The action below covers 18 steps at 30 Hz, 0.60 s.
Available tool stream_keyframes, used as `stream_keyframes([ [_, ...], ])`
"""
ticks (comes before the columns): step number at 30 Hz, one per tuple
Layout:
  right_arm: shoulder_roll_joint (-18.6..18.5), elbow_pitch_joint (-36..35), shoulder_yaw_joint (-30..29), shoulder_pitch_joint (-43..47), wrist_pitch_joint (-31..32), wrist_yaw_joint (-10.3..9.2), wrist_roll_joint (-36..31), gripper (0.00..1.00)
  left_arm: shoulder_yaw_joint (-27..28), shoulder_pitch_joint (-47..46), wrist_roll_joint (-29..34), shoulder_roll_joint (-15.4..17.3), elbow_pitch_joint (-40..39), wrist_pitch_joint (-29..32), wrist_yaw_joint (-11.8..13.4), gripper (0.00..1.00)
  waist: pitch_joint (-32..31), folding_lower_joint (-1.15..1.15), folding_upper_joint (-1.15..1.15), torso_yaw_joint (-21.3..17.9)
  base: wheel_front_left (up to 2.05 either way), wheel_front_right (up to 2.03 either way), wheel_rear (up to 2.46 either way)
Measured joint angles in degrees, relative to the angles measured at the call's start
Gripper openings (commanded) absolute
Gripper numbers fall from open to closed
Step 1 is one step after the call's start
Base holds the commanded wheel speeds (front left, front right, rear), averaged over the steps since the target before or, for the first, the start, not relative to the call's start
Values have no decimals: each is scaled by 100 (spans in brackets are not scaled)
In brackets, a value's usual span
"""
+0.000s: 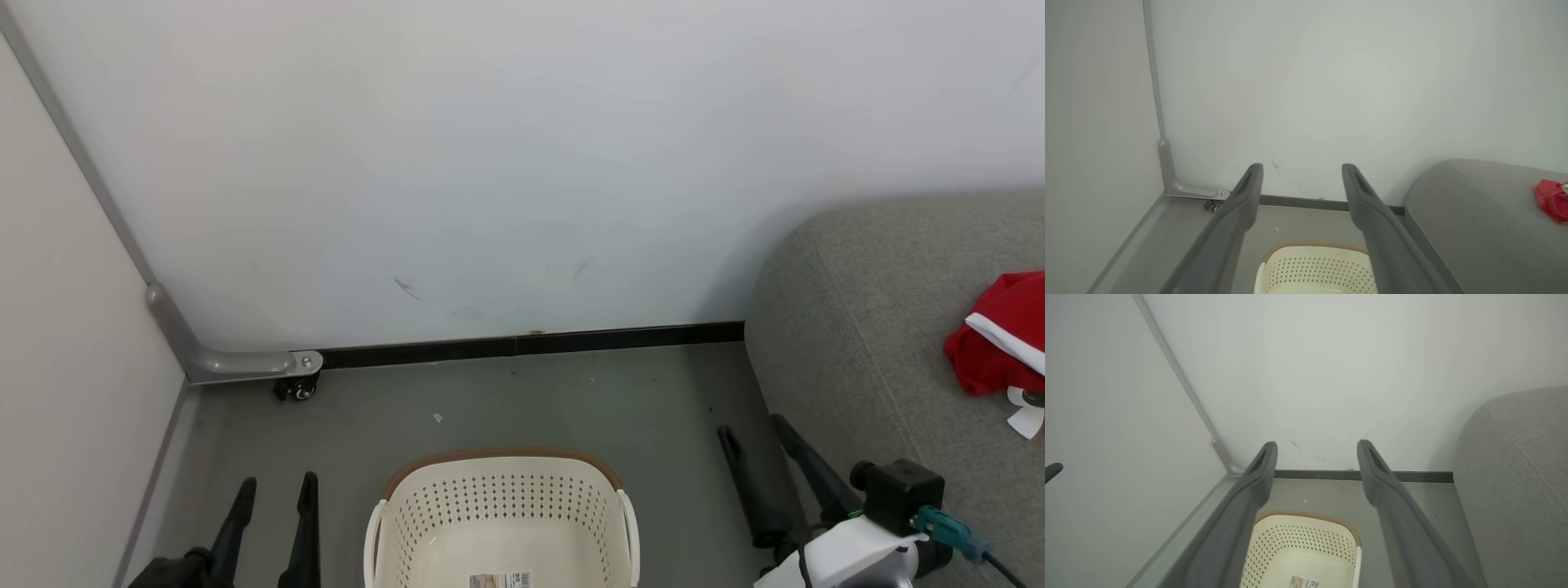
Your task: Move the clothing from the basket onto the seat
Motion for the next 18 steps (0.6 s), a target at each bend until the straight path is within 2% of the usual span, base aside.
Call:
stream_keyframes([
  [1, 1, 0, 0, 0, 0, 0, -2, 100, 8, 0, 0, -1, -22, 0, -11, 100, 0, 0, 0, -1, 0, 0, 0],
  [2, 3, 12, 2, 2, 1, 0, -12, 0, 19, 1, 0, -4, -46, 0, -42, 0, 0, 0, 0, -1, 0, 0, 0],
  [7, 41, 321, 55, 263, 22, 2, -3, 0, -19, 140, 1, -111, 304, 8, -41, 0, -1, 0, 0, -1, 0, 0, 0],
  [12, 43, 310, 56, 322, 22, 2, 168, 0, 15, 142, -182, -134, 350, 73, -43, 0, 3, 0, 0, -1, 0, 0, 0],
  [18, 45, 225, 42, 323, 30, 2, 714, 0, 110, 107, -735, -131, 436, 266, -93, 0, 19, 0, 0, -4, 0, 0, 0],
])
